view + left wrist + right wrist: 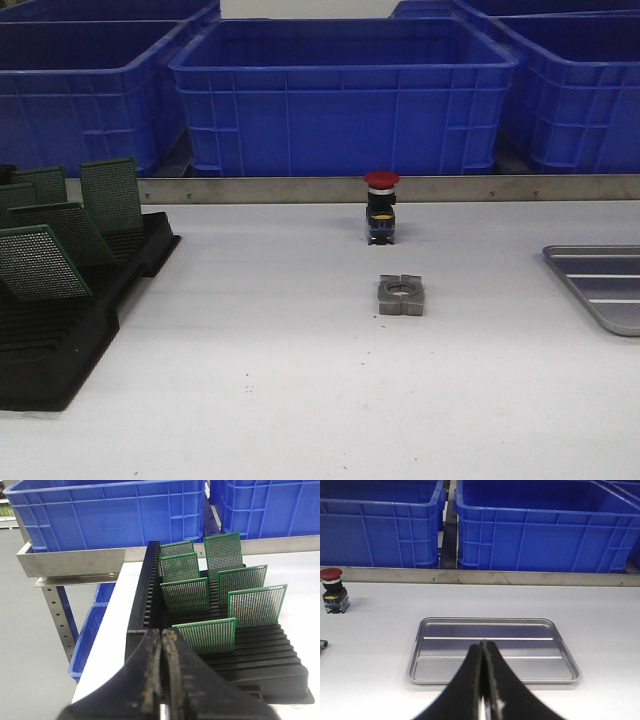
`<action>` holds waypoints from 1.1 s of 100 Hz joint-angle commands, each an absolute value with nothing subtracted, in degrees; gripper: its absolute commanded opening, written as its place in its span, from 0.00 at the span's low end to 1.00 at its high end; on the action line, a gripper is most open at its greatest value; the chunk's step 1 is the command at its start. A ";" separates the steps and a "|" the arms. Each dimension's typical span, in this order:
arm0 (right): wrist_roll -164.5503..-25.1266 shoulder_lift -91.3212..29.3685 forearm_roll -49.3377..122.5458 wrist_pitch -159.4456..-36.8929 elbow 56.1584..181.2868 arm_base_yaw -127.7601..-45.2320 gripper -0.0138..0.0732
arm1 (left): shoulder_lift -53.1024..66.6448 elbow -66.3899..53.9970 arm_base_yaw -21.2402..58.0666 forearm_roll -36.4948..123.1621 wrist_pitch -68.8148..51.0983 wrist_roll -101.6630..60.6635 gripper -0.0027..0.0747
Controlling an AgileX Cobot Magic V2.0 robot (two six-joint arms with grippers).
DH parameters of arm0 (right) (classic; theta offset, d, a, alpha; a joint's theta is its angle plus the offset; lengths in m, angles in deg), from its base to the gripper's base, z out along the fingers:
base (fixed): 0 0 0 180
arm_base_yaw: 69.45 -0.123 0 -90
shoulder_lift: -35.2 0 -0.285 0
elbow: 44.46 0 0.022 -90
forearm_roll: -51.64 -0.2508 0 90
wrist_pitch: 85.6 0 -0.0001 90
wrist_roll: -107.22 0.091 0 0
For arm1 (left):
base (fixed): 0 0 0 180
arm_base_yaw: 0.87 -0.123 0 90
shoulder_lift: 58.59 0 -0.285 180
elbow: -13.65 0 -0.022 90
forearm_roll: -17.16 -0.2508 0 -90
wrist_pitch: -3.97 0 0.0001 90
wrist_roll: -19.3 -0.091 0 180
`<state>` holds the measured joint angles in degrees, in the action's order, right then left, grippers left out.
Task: Place circuit board on tray
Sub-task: 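Reach the left gripper down into the black rack toward a green board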
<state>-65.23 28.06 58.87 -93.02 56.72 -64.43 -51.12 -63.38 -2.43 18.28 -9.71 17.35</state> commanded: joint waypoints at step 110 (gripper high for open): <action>-65.46 29.16 59.53 -88.85 56.66 -64.52 0.09 | -34.05 -33.62 -4.22 15.49 -24.02 17.90 0.01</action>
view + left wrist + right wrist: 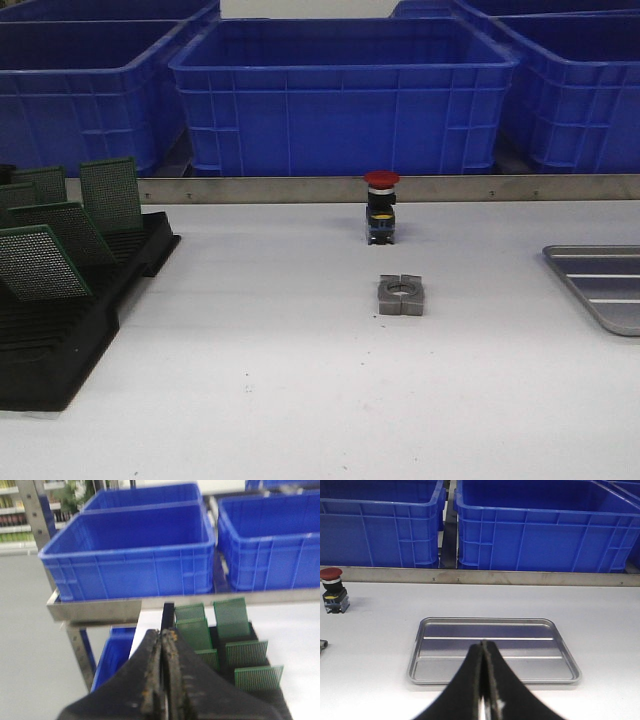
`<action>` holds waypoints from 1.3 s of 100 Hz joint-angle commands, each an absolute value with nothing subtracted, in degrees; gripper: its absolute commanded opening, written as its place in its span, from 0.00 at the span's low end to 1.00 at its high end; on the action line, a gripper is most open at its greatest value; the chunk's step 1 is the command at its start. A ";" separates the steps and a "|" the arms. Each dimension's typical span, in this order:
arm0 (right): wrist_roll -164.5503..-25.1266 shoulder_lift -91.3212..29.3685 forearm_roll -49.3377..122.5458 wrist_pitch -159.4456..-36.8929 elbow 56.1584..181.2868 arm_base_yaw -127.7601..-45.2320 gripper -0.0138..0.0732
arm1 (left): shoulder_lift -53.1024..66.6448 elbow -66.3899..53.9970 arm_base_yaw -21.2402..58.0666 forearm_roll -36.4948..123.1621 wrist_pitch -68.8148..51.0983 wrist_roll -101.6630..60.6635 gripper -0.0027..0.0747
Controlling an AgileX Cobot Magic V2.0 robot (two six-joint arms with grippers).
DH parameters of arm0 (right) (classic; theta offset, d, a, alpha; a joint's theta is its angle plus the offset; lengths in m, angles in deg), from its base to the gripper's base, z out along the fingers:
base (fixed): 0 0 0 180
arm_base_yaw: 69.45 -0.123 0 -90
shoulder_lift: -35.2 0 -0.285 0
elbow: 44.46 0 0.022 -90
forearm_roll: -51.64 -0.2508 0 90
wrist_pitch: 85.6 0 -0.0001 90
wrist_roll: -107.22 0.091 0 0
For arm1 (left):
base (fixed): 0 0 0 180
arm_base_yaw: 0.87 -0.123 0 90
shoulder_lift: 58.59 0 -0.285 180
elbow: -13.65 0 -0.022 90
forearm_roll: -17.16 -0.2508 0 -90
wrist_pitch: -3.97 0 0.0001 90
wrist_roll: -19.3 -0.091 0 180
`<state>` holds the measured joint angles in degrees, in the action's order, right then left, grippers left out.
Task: Place circuit board on tray
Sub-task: 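Reach the left gripper down into the black rack toward a green board, then grasp a green circuit board with the left gripper and lift it out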
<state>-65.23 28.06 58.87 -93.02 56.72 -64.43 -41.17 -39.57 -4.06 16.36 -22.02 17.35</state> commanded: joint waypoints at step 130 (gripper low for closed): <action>-65.46 29.11 59.53 -88.86 56.66 -64.52 0.09 | 24.23 -16.43 -0.13 36.32 -37.37 -69.77 0.54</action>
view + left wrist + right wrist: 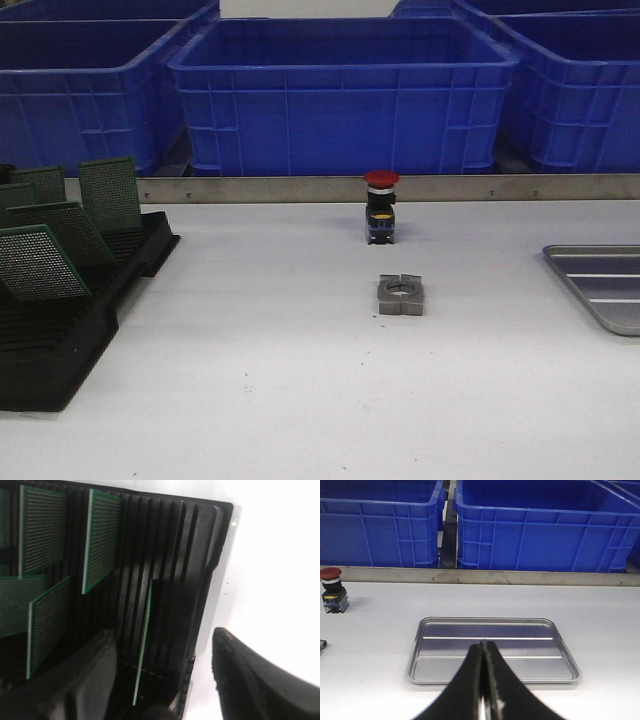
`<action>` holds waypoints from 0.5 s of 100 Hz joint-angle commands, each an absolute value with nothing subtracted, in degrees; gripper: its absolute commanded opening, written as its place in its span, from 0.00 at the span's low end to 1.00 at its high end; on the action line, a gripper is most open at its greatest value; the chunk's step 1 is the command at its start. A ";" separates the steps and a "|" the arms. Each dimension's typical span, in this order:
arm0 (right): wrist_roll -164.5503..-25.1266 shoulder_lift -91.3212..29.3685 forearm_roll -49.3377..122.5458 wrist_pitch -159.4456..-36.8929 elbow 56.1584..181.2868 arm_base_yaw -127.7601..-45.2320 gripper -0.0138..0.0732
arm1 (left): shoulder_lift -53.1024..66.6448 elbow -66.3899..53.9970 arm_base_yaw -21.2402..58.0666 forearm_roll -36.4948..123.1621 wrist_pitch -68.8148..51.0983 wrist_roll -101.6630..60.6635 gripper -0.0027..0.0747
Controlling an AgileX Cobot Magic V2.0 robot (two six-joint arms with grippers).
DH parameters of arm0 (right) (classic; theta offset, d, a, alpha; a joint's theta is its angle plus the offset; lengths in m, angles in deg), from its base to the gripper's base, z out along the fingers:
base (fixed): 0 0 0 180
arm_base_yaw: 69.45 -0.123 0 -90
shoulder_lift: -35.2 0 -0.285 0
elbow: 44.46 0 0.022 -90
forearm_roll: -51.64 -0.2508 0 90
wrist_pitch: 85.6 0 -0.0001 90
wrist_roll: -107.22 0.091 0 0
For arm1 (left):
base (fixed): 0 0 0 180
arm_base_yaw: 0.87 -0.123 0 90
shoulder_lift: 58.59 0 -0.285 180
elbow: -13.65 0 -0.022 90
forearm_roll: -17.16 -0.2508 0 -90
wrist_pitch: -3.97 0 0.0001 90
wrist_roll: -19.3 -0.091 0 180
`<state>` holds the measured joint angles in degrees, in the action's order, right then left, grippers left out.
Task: Place circuit board on tray
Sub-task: 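Grasp a green circuit board with the left gripper and lift it out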
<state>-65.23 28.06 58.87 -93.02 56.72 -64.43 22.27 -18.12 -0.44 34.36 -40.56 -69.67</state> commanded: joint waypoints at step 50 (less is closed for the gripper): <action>-65.46 29.11 59.53 -88.86 56.66 -64.52 0.09 | 32.55 -16.43 -0.13 36.11 -32.20 -69.56 0.02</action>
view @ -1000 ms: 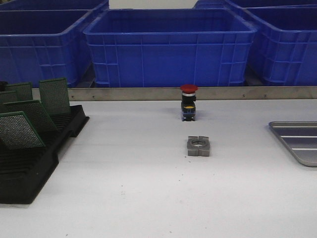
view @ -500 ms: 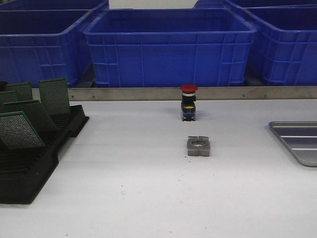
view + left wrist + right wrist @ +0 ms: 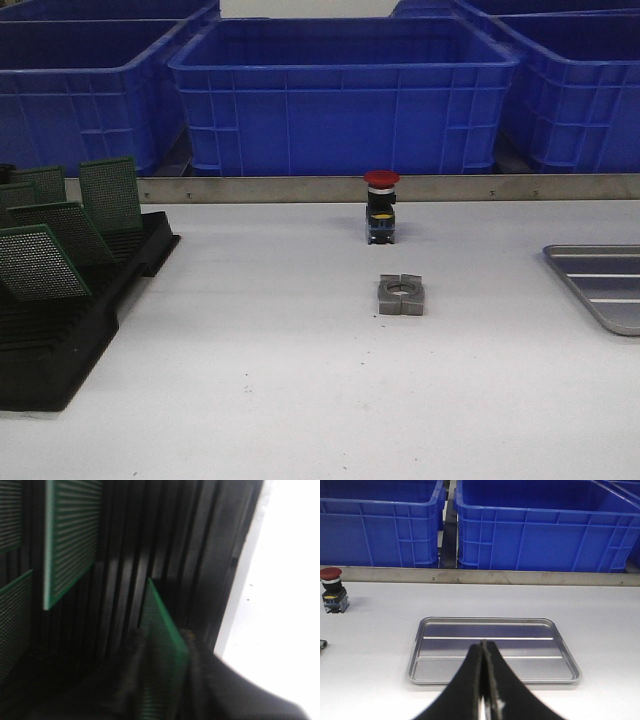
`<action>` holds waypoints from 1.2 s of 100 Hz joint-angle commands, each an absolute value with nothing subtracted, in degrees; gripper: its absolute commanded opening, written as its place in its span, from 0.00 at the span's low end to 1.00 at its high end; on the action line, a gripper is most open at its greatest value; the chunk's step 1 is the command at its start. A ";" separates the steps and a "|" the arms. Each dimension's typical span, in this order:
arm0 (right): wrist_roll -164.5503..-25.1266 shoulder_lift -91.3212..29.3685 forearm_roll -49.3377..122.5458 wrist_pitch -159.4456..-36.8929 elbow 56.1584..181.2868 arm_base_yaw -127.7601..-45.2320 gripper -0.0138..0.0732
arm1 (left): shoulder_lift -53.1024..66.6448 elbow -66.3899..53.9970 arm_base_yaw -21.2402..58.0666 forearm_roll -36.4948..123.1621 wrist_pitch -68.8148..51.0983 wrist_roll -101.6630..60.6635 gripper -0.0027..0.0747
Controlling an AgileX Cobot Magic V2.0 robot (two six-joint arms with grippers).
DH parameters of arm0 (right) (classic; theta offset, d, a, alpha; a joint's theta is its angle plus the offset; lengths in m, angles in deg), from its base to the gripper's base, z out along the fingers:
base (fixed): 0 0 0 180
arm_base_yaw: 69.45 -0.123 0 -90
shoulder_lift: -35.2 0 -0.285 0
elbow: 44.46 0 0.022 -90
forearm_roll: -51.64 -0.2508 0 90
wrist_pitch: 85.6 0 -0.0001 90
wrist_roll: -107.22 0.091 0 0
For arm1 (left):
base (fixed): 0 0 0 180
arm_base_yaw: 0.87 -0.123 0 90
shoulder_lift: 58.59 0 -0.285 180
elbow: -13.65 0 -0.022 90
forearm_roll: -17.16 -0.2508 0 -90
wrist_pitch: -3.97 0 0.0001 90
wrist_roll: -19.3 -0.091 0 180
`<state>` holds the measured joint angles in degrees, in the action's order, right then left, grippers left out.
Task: Place circuit board on tray
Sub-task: 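Grasp a green circuit board with the left gripper and lift it out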
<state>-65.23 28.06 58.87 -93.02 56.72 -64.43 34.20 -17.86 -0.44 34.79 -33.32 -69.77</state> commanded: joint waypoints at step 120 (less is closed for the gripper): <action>-65.51 29.11 59.53 -88.75 56.66 -64.52 0.09 | 27.08 -10.49 22.43 91.72 -53.94 -69.56 0.01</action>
